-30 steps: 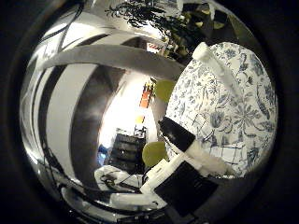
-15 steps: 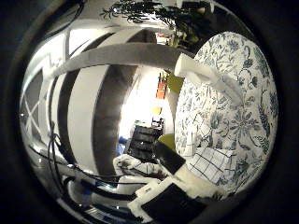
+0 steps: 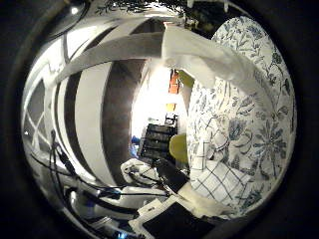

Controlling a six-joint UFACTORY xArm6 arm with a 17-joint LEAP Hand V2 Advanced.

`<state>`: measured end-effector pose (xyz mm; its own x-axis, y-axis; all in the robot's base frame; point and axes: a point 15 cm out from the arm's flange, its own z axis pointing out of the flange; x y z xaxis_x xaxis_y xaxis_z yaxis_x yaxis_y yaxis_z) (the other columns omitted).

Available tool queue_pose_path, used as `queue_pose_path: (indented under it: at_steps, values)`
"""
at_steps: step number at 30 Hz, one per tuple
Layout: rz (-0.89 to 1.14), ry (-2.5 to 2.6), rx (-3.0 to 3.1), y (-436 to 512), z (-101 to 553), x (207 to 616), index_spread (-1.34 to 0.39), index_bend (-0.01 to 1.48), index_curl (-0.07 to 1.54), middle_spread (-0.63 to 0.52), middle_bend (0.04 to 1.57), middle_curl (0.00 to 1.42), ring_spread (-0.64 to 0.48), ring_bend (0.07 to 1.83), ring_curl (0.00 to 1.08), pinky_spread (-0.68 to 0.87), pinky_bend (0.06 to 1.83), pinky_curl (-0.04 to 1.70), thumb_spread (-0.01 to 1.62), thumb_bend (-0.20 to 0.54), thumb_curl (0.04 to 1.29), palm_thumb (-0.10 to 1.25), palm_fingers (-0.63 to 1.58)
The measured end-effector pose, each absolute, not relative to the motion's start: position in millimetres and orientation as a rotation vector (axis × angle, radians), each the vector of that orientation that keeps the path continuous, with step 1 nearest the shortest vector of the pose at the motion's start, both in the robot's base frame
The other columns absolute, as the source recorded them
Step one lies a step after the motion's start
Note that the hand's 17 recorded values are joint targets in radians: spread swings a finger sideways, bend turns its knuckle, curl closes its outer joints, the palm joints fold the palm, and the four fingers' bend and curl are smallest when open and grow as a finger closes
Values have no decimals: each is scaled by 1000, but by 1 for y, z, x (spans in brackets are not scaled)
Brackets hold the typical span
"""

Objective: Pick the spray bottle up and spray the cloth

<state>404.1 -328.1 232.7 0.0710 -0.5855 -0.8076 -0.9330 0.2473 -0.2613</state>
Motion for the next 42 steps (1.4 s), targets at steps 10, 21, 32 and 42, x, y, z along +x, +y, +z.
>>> queue_pose_path:
  at_steps: [10,21,32,42]
  values:
    - [454,1635,-1487,-317,211,438,-249,145,229,152,233,338,204,353,263,354,477,307,911,-30,311,534,3]
    - [522,1575,-1560,-268,208,472,-226,167,253,40,313,355,122,508,288,316,434,283,928,-15,330,642,323]
    - [625,1473,-1586,-222,223,476,-417,661,616,-203,1001,692,-243,1149,574,-353,998,520,867,-6,483,1000,1234]
    - [521,1418,-1569,-203,297,464,-313,1054,886,-153,1303,800,-240,1343,729,-238,1283,830,906,-11,611,1124,1089]
